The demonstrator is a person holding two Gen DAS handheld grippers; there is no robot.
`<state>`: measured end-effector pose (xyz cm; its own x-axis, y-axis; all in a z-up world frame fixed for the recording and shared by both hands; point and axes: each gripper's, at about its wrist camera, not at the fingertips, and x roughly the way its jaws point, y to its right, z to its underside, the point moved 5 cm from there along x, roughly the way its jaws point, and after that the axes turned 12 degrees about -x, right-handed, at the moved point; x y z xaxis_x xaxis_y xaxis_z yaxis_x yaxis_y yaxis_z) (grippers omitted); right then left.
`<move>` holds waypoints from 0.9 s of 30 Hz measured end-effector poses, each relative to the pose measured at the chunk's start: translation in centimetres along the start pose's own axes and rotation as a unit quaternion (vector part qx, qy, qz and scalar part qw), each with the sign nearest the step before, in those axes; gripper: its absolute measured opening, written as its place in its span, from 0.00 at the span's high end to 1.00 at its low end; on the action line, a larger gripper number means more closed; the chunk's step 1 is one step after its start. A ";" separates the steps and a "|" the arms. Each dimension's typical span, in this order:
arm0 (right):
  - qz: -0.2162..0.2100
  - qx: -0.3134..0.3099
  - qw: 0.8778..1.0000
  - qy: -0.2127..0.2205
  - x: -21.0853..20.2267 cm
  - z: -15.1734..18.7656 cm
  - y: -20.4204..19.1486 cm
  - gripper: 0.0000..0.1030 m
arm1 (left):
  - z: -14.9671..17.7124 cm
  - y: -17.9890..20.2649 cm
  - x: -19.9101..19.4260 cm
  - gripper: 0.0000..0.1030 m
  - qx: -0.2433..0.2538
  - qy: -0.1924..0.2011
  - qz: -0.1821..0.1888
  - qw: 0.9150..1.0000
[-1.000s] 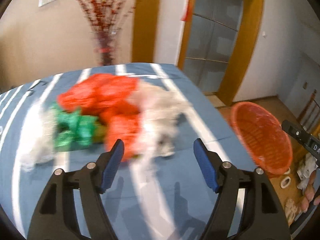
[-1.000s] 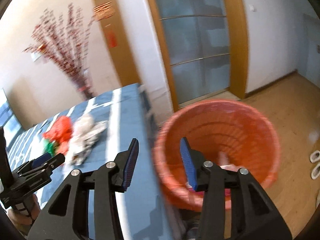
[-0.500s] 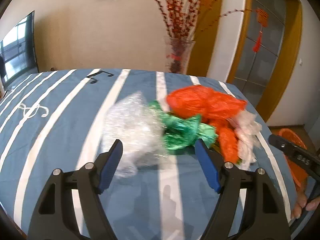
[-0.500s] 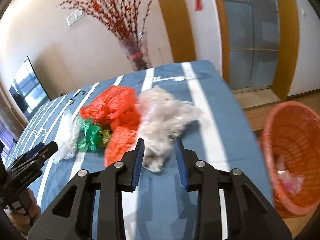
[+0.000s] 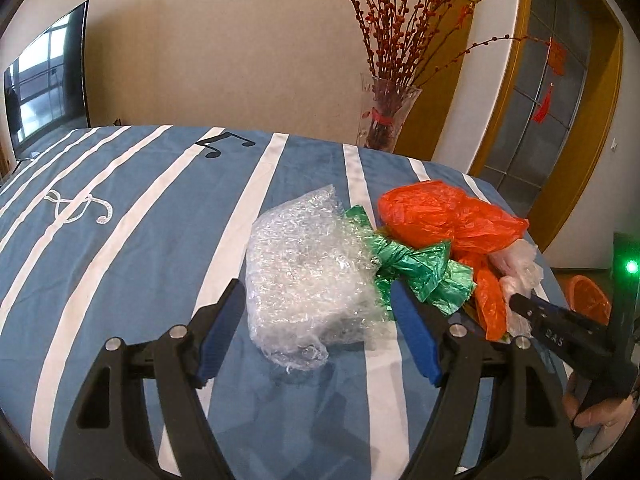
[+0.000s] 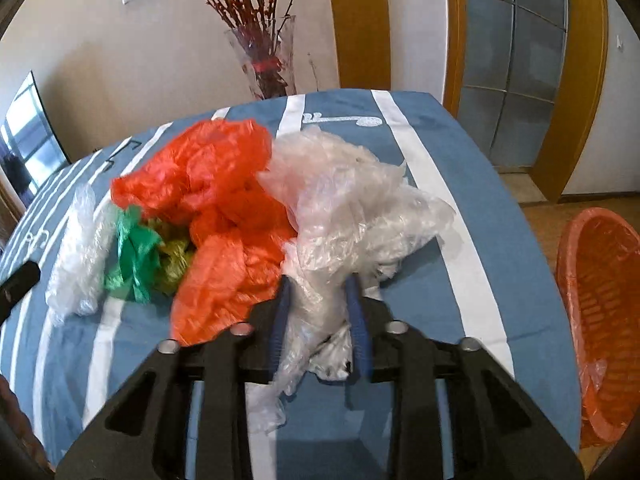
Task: Collect trash
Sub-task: 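Grasp the clear crumpled bag with the right gripper and lift it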
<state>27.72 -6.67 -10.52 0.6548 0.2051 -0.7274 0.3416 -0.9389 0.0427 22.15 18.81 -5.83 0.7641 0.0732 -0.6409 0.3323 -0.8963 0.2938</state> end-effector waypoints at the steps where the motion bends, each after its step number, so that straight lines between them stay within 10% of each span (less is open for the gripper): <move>1: -0.003 0.000 1.000 0.003 -0.1 0.0 0.0 0.86 | 0.0 0.2 0.1 0.29 0.001 -0.001 0.001 1.000; 27: -0.035 0.021 0.997 0.060 -6.3 2.1 3.2 0.76 | 0.9 5.4 0.5 0.29 0.030 -0.014 0.032 0.999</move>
<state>23.33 -11.54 -7.23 0.7070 0.2994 -0.6407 0.3617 -0.9316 -0.0361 23.79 13.61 -5.20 0.7671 0.0039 -0.6415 0.2489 -0.9235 0.2920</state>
